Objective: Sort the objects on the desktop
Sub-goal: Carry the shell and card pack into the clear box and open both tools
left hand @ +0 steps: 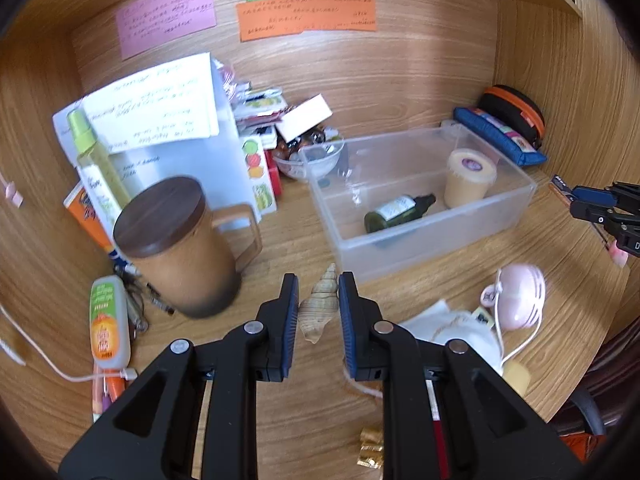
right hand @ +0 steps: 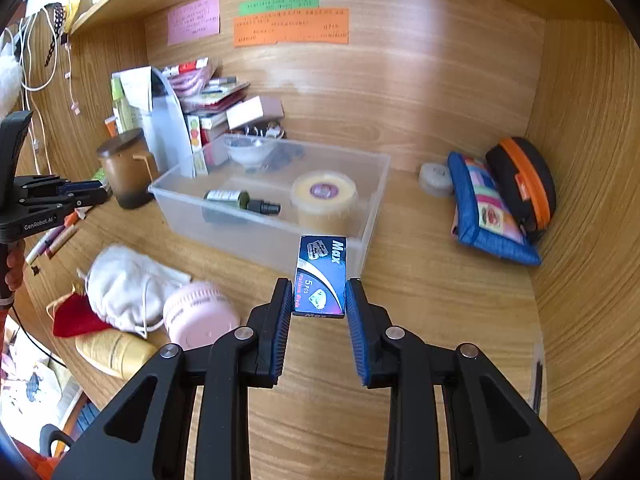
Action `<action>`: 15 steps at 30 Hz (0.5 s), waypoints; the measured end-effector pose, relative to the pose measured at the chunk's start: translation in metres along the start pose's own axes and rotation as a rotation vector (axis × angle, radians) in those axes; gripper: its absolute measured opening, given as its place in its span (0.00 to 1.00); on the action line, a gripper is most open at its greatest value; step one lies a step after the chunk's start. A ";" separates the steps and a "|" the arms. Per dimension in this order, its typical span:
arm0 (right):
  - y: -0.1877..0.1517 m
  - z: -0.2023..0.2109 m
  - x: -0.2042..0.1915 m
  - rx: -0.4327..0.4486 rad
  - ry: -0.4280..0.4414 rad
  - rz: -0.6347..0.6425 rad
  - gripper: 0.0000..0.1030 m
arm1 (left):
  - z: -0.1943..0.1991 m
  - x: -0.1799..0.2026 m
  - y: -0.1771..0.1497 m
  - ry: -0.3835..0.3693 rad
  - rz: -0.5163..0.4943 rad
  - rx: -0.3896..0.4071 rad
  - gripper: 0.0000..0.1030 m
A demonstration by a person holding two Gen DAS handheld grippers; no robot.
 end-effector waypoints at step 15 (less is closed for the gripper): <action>0.067 -0.032 -0.018 0.023 0.027 0.101 0.24 | -0.014 0.018 0.061 -0.038 -0.070 0.015 0.19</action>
Point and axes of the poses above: each gripper's, at about its wrist camera, not at the fingertips, and z roughly against the way its jaws point, x to its right, y to its top, the point moved 1 cm from there along -z, roughly the way its jaws point, and after that the axes turned 6 degrees about -y, right-handed, at the moved point
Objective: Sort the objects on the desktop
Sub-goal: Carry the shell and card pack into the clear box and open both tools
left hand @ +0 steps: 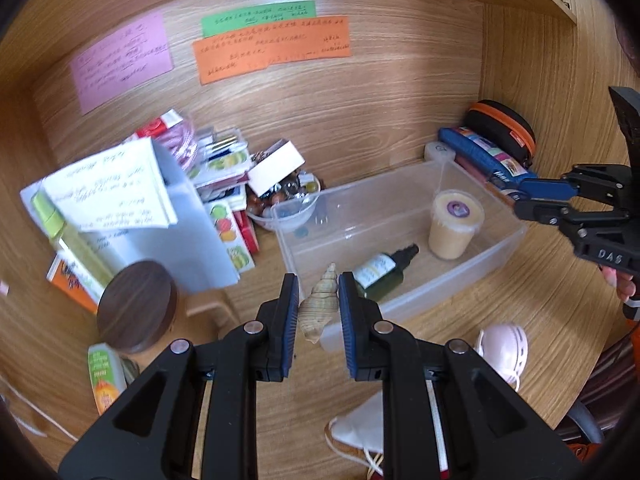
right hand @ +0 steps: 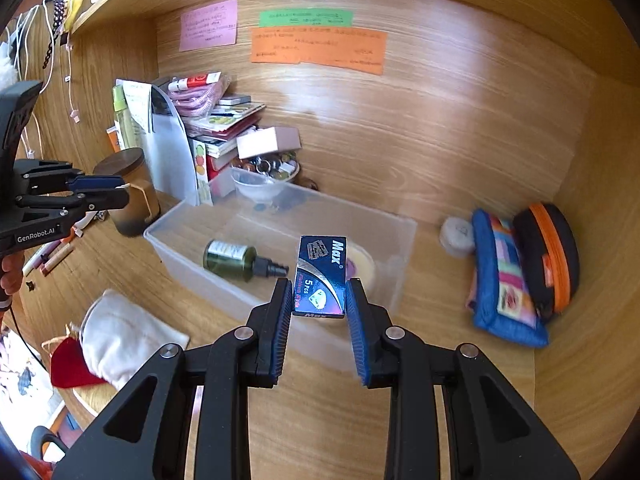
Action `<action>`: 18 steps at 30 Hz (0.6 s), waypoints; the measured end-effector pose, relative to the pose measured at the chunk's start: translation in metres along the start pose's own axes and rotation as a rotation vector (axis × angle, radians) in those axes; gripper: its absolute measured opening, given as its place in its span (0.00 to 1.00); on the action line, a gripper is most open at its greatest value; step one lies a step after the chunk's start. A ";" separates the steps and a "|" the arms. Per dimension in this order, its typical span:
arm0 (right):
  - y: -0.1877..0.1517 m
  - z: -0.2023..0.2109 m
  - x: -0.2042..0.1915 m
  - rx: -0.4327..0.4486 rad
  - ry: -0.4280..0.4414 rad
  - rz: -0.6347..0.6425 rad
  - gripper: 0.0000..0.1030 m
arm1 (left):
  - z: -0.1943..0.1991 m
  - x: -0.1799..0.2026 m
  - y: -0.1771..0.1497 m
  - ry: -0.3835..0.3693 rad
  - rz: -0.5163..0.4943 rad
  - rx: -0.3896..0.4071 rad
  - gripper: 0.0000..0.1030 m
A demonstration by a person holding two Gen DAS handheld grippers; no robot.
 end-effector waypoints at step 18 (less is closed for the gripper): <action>0.042 -0.093 -0.036 -0.121 0.068 0.145 0.24 | -0.080 -0.009 0.035 -0.059 -0.021 -0.097 0.19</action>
Point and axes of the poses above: each gripper's, at about its wrist camera, not at the fingertips, and z roughly against the way its jaws point, x to its right, y to its top, the point moved 1 cm from there along -z, roughly the way its jaws point, and after that the axes turned 6 degrees about -y, right-handed, at the moved point
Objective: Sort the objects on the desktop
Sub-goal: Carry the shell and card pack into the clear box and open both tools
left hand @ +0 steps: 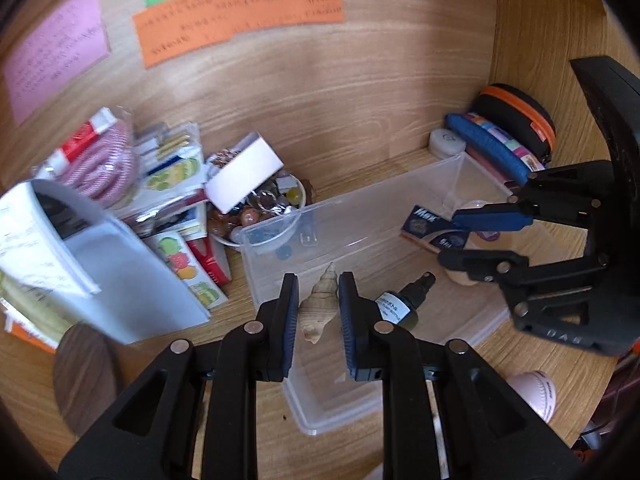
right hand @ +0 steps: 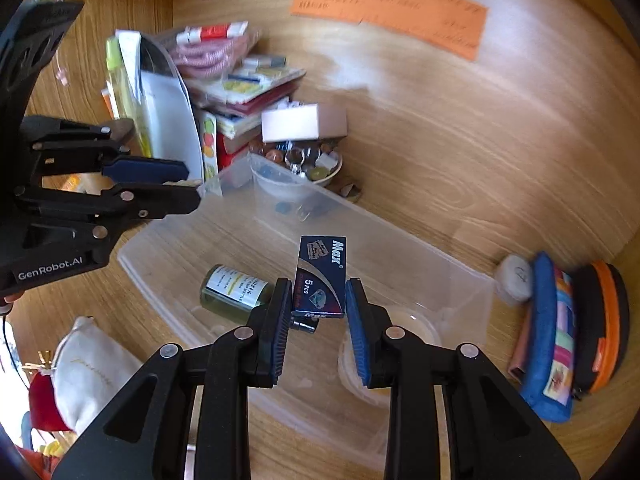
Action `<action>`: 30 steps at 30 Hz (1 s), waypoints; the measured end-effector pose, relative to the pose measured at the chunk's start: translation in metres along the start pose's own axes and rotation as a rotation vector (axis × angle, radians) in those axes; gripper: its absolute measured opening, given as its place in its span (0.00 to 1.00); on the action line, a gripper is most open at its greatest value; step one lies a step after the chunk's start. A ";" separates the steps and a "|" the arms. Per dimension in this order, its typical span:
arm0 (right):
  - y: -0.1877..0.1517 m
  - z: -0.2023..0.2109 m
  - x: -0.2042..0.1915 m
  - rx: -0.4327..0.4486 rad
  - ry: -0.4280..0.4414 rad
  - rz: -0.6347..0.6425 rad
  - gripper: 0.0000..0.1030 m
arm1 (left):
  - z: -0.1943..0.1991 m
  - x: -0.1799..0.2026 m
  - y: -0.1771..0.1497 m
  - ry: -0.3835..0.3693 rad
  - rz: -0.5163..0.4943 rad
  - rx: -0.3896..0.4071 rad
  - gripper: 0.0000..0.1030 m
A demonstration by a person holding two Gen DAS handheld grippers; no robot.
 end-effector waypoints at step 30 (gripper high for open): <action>0.010 -0.073 -0.011 -0.157 -0.025 0.159 0.24 | -0.071 -0.008 0.004 -0.041 -0.018 -0.140 0.19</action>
Point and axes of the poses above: each gripper's, at about its wrist camera, not at the fingertips, and z roughly against the way its jaws point, x to its right, y to its top, the point moved 1 cm from there along -z, roughly the way its jaws point, and after that the axes turned 6 degrees about -y, right-handed, at the moved point
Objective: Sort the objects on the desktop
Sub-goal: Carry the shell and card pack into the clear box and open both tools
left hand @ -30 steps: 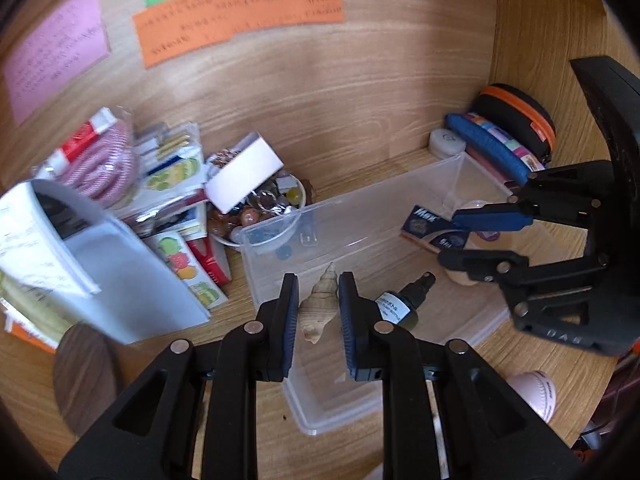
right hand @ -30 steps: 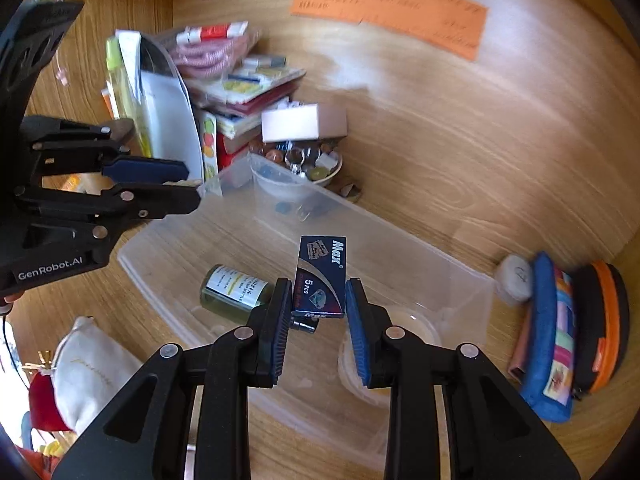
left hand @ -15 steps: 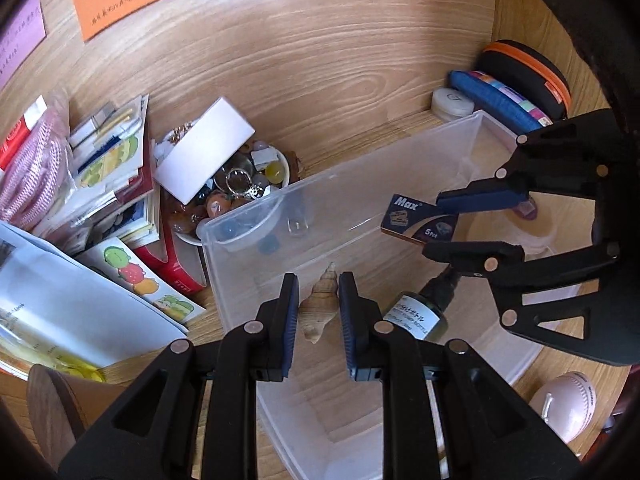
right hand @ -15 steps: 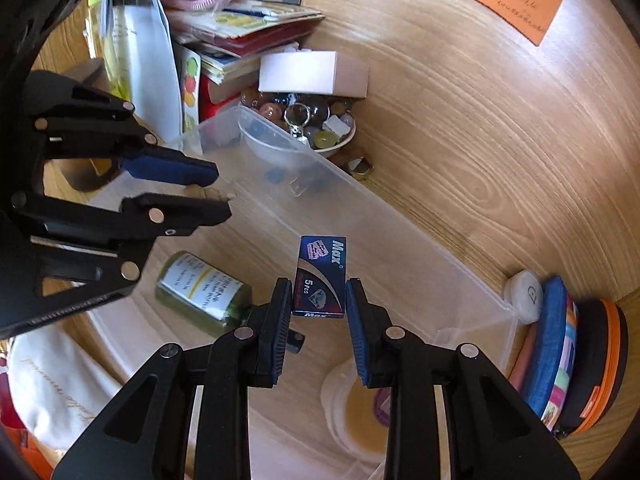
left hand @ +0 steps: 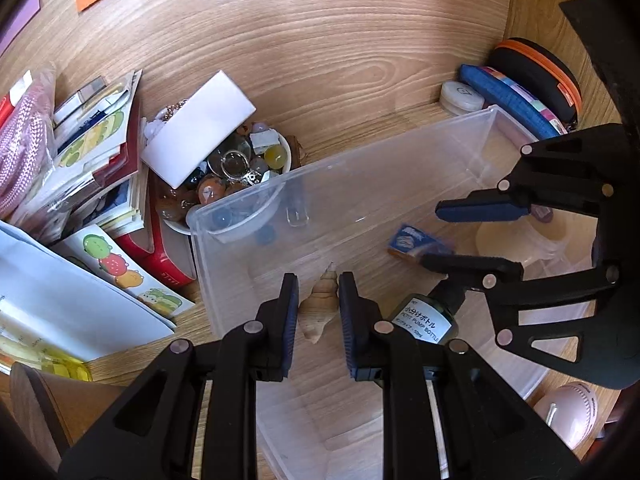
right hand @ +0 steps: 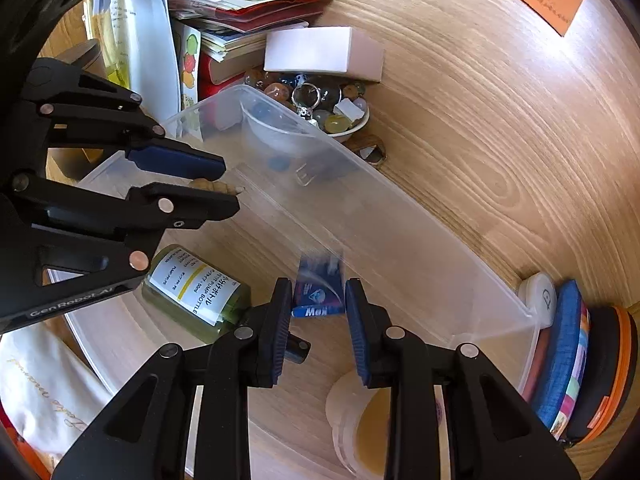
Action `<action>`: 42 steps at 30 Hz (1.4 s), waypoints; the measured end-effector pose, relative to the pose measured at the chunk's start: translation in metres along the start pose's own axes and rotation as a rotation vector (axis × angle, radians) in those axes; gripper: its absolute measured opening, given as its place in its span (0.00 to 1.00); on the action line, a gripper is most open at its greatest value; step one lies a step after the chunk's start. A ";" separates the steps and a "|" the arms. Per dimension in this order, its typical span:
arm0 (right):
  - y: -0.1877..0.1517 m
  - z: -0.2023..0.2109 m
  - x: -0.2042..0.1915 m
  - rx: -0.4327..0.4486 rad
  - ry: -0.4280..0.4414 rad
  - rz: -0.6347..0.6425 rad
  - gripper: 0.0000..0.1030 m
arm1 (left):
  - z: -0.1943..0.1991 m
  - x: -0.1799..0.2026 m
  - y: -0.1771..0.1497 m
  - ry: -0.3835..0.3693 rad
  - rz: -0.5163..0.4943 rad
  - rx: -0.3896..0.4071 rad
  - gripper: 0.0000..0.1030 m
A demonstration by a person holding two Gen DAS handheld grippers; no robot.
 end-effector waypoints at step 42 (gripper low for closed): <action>-0.046 0.111 0.000 0.182 -0.097 -0.091 0.52 | 0.085 0.027 -0.029 0.076 0.045 0.099 0.66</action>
Point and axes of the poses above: each gripper's, at about its wrist camera, not at the fingertips, and z roughly against the way its jaws point, x to its right, y to its top, the point moved 1 cm from there along -z, roughly the way its jaws point, and after that the axes turned 6 degrees about -y, right-handed, at the moved point
